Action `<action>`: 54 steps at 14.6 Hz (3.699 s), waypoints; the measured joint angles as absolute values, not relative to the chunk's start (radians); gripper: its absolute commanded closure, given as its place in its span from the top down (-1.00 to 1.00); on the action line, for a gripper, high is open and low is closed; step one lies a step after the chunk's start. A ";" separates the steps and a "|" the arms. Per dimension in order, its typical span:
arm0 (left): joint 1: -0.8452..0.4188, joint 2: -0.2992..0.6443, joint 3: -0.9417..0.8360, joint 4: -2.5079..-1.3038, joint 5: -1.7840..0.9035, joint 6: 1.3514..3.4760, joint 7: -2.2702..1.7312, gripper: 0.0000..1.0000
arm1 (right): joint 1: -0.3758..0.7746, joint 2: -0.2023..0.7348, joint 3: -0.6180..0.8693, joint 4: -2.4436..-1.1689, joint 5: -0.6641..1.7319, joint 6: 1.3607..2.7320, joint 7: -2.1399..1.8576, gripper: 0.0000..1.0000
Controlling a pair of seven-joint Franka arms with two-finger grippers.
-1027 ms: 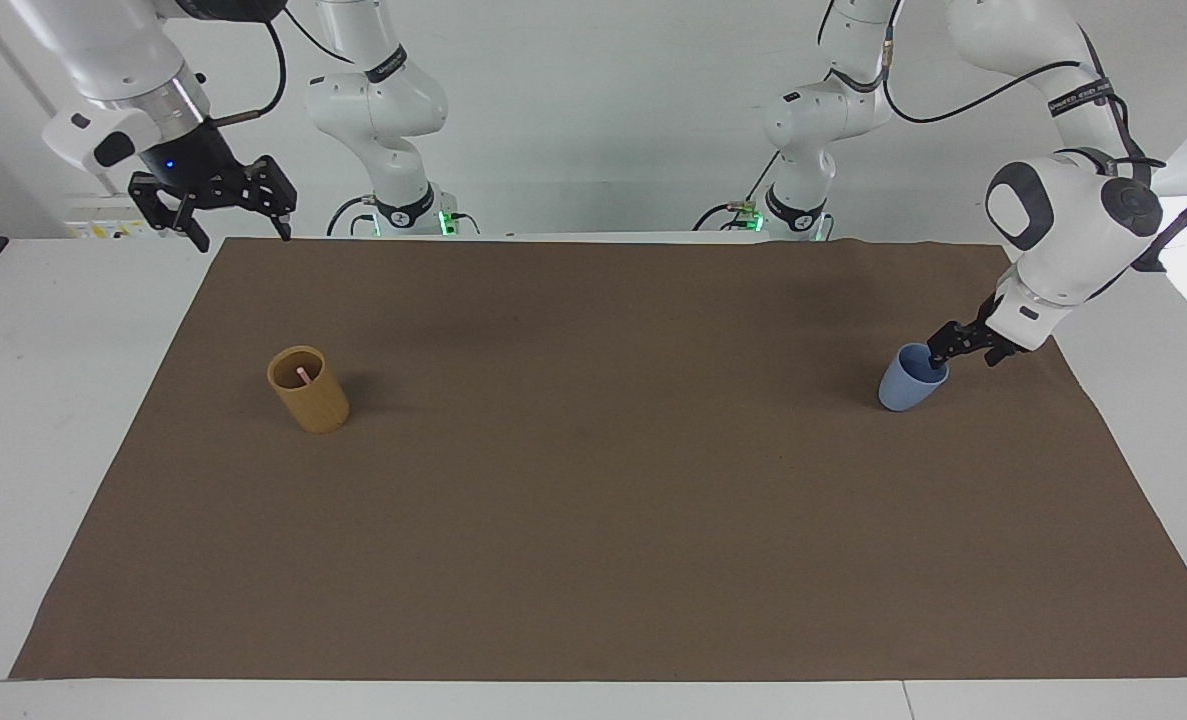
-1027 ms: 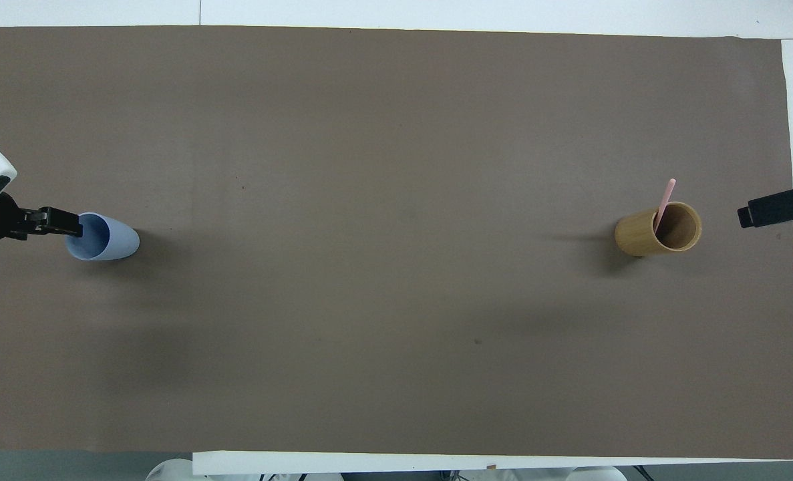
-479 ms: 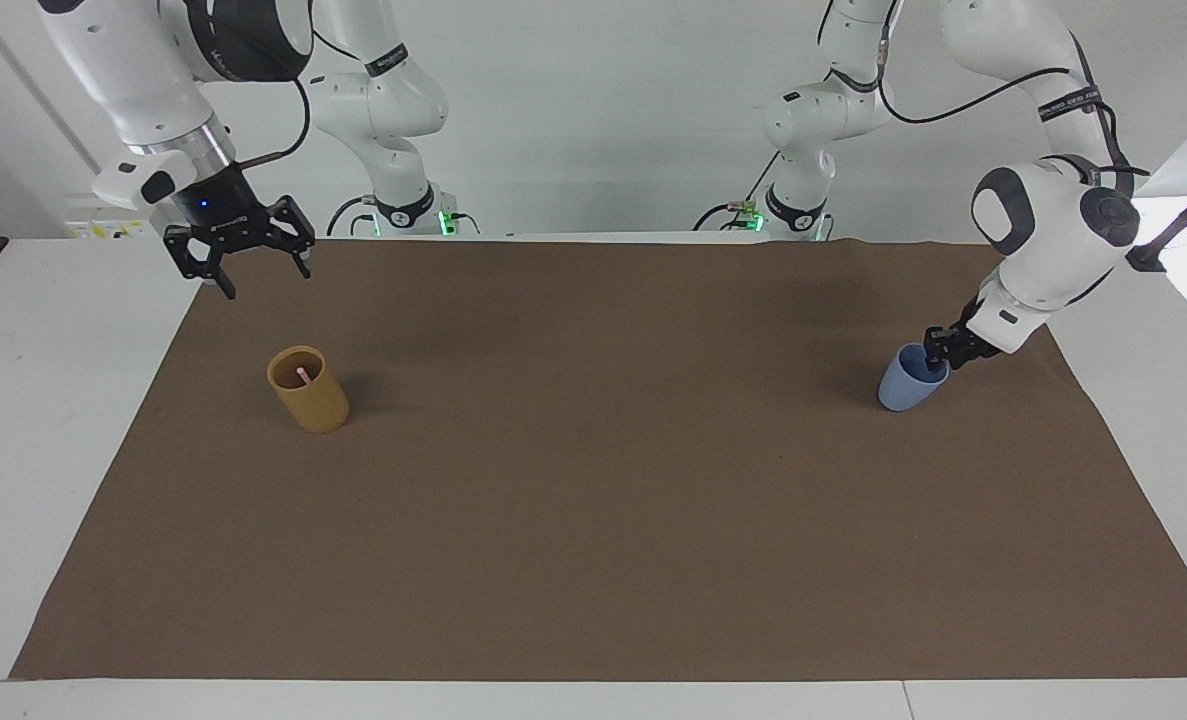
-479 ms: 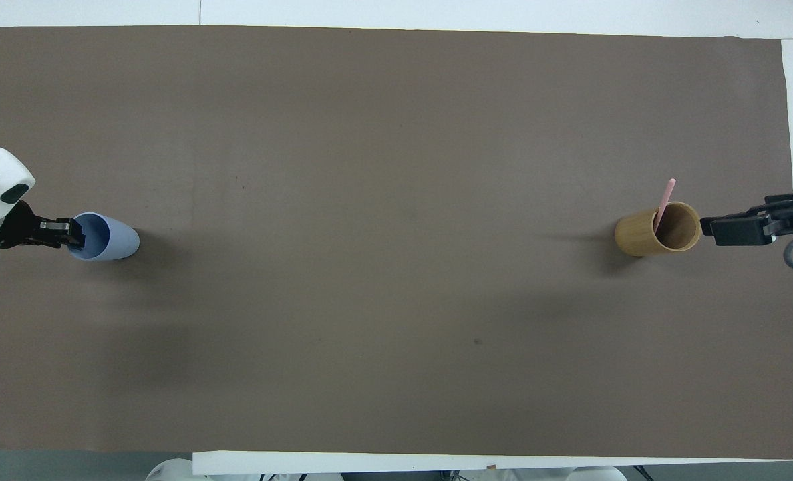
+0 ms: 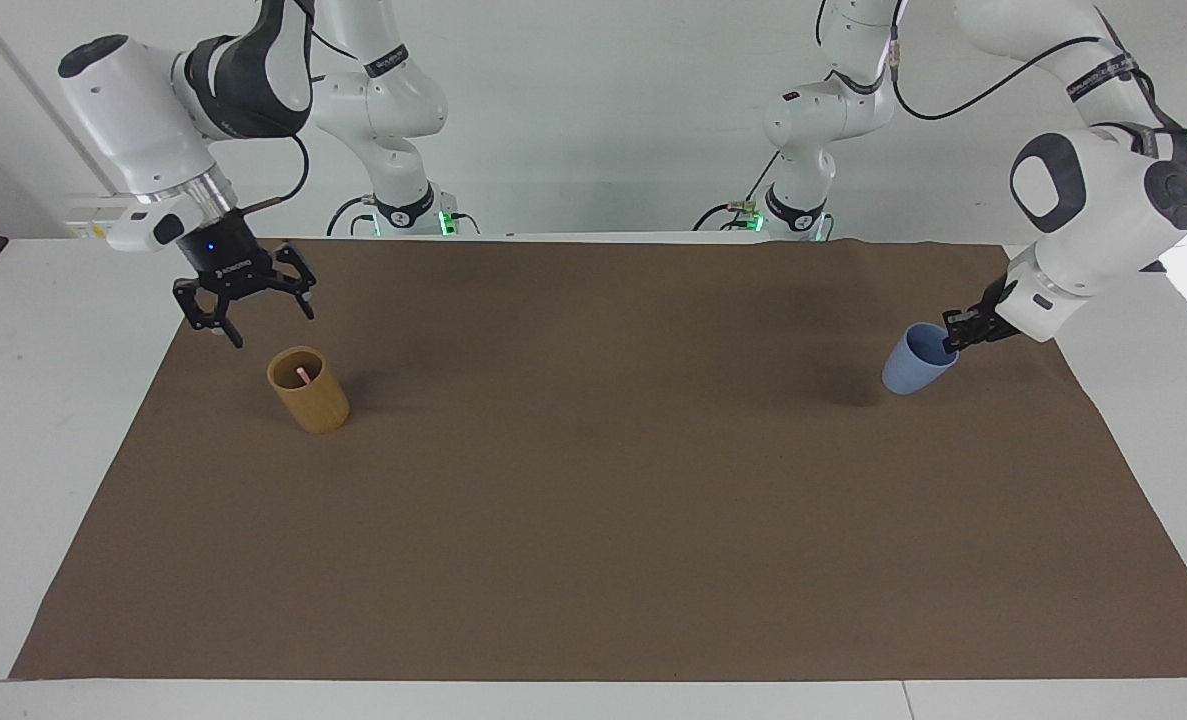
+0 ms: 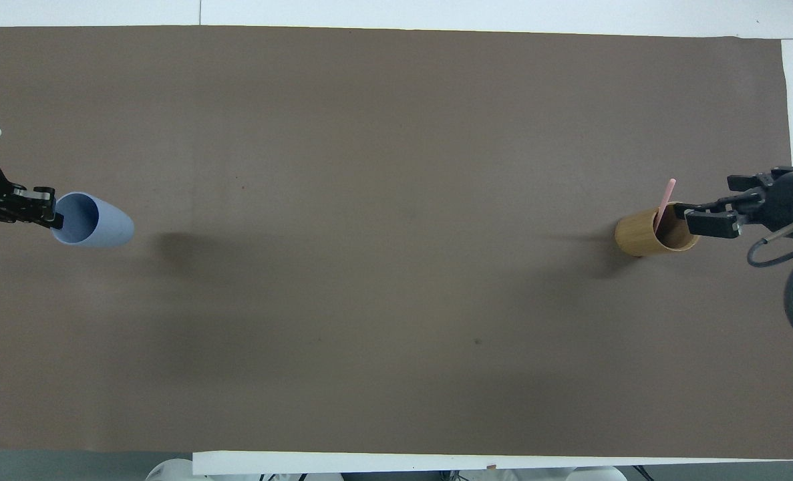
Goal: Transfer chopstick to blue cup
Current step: 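Move the blue cup toward the table center with the left gripper, then release the cup with the left gripper while the right gripper lifts the chopstick, then carry the pink chopstick over the blue cup with the right gripper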
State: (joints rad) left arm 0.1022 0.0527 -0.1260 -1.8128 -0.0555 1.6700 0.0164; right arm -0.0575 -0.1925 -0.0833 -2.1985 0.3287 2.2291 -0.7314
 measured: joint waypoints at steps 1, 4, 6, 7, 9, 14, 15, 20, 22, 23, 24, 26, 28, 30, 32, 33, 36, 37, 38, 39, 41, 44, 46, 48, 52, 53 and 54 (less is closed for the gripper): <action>0.036 0.056 -0.129 -1.779 -0.059 1.642 -0.071 -1.00 | -0.055 -0.168 -0.082 -2.199 0.348 2.256 -0.744 0.92; -0.216 0.055 -0.140 -1.734 -0.062 1.626 -0.403 -1.00 | -0.054 -0.119 -0.081 -2.202 0.368 2.297 -0.811 0.75; -0.367 0.056 -0.146 -1.732 -0.062 1.638 -0.587 -1.00 | -0.059 -0.112 -0.082 -2.219 0.373 2.297 -0.859 0.58; -0.429 0.057 -0.147 -1.739 -0.062 1.656 -0.660 -1.00 | -0.064 -0.112 -0.085 -2.229 0.373 2.298 -0.877 0.48; -0.535 0.066 -0.148 -1.785 -0.061 1.749 -0.789 -1.00 | -0.073 -0.112 -0.086 -2.240 0.374 2.298 -0.893 0.33; -0.716 0.173 -0.147 -1.866 -0.062 1.984 -1.006 -1.00 | -0.070 -0.112 -0.083 -2.250 0.375 2.312 -0.894 0.06; -0.722 0.190 -0.147 -1.866 -0.062 2.001 -1.014 -1.00 | -0.068 -0.112 -0.083 -2.250 0.375 2.319 -0.894 0.05; -0.722 0.201 -0.135 -1.881 -0.064 2.052 -1.015 -0.97 | -0.054 -0.112 -0.082 -2.251 0.377 2.330 -0.890 -0.18; -0.724 0.201 -0.136 -1.914 -0.069 2.090 -1.015 -0.94 | -0.046 -0.112 -0.082 -2.251 0.378 2.332 -0.889 -0.28; -0.728 0.200 -0.137 -1.922 -0.069 2.101 -1.015 -0.66 | -0.044 -0.112 -0.082 -2.251 0.378 2.333 -0.889 -0.37; -0.730 0.199 -0.139 -1.923 -0.074 2.104 -1.015 -0.23 | -0.043 -0.112 -0.082 -2.252 0.378 2.333 -0.889 -0.48; -0.732 0.200 -0.142 -1.925 -0.082 2.107 -1.015 0.99 | -0.044 -0.112 -0.082 -2.252 0.378 2.333 -0.889 -0.73; -0.732 0.200 -0.141 -1.928 -0.084 2.107 -1.015 0.99 | -0.044 -0.112 -0.082 -2.252 0.378 2.333 -0.888 -0.81; -0.731 0.200 -0.139 -1.928 -0.091 2.109 -1.016 0.99 | -0.047 -0.113 -0.085 -2.250 0.379 2.336 -0.888 -0.81; -0.728 0.198 -0.137 -1.926 -0.116 2.109 -1.016 1.00 | -0.047 -0.115 -0.086 -2.240 0.379 2.335 -0.888 -0.84; -0.724 0.196 -0.134 -1.919 -0.121 2.104 -1.016 1.00 | -0.047 -0.119 -0.086 -2.230 0.379 2.327 -0.888 -0.84; -0.687 0.179 -0.125 -1.853 -0.124 2.005 -1.013 1.00 | -0.052 -0.136 -0.086 -2.173 0.378 2.256 -0.888 -0.84; -0.672 0.164 -0.122 -1.821 -0.123 1.954 -1.003 1.00 | -0.057 -0.145 -0.086 -2.142 0.378 2.209 -0.888 -0.84; -0.653 0.141 -0.118 -1.797 -0.120 1.914 -0.983 1.00 | -0.061 -0.155 -0.089 -2.101 0.376 2.152 -0.889 -0.84; -0.622 0.110 -0.114 -1.781 -0.114 1.884 -0.944 1.00 | -0.065 -0.165 -0.090 -2.048 0.365 2.092 -0.889 -0.84; -0.526 0.041 -0.107 -1.773 -0.108 1.832 -0.809 1.00 | -0.073 -0.180 -0.091 -1.928 0.330 1.984 -0.887 -0.84; -0.320 -0.033 -0.098 -1.774 -0.106 1.742 -0.511 1.00 | -0.067 -0.185 -0.075 -1.762 0.315 1.851 -0.784 -0.86; -0.192 -0.052 -0.092 -1.775 -0.106 1.722 -0.346 1.00 | -0.030 -0.182 -0.040 -1.706 0.289 1.820 -0.636 -0.88; -0.099 -0.056 -0.091 -1.762 -0.089 1.718 -0.199 1.00 | 0.052 -0.174 -0.006 -1.688 0.233 1.822 -0.435 -0.92; -0.070 -0.039 -0.097 -1.680 0.092 1.663 -0.045 1.00 | 0.289 -0.153 0.014 -1.683 0.106 1.873 -0.011 -0.94; -0.069 -0.035 -0.098 -1.666 0.103 1.651 -0.042 1.00 | 0.334 -0.151 0.016 -1.683 0.095 1.888 0.070 -0.94; -0.062 -0.032 -0.097 -1.660 0.105 1.648 -0.042 1.00 | 0.370 -0.148 0.016 -1.683 0.092 1.904 0.135 -0.94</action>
